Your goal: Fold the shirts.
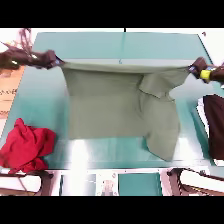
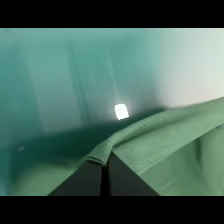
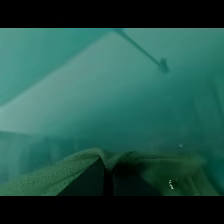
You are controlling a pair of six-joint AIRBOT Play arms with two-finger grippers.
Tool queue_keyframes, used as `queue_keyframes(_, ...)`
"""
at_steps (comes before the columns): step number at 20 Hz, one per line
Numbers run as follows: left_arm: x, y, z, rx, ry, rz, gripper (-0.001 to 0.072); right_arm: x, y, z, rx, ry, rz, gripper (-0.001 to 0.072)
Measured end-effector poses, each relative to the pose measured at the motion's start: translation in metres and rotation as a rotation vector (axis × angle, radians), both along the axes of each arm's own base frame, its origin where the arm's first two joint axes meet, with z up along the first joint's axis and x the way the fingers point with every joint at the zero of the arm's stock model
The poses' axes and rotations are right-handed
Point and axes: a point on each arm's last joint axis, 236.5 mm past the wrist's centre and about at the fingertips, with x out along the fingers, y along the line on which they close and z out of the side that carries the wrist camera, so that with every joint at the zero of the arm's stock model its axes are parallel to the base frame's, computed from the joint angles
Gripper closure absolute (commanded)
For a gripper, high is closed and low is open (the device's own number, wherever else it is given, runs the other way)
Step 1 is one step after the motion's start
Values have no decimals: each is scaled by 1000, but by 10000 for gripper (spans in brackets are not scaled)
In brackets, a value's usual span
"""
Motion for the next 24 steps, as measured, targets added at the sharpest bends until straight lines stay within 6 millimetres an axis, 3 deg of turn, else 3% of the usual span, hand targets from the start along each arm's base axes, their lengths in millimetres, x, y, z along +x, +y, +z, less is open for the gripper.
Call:
queue_keyframes(3, 19, -6, -44, -23, 41, 27, 686, 28, -11, -47, 14, 58, -8, 701)
queue_keyframes(6, 27, -11, -67, -5, 53, 35, 686, 38, -19, -69, -18, 89, 4, 703)
queue_keyframes(8, 23, -10, -82, 26, 91, 30, 686, 32, -23, -79, -60, 129, 36, 703)
queue_keyframes(14, -17, -16, -139, 114, 266, -12, 686, -12, -28, -114, -160, 284, 123, 702)
queue_keyframes(19, -24, -32, -154, 135, 284, -18, 684, -33, -26, -138, -166, 350, 137, 699)
queue_keyframes(20, -25, -33, -155, 133, 293, -14, 575, -34, -25, -139, -167, 354, 139, 627)
queue_keyframes(21, -27, -34, -155, 130, 303, -12, 292, -35, -25, -138, -167, 355, 142, 472)
queue_keyframes(22, -30, -36, -154, 121, 322, -12, 218, -34, -26, -135, -169, 355, 147, 424)
queue_keyframes(24, -36, -36, -145, 96, 369, -20, 220, -34, -28, -124, -157, 359, 164, 441)
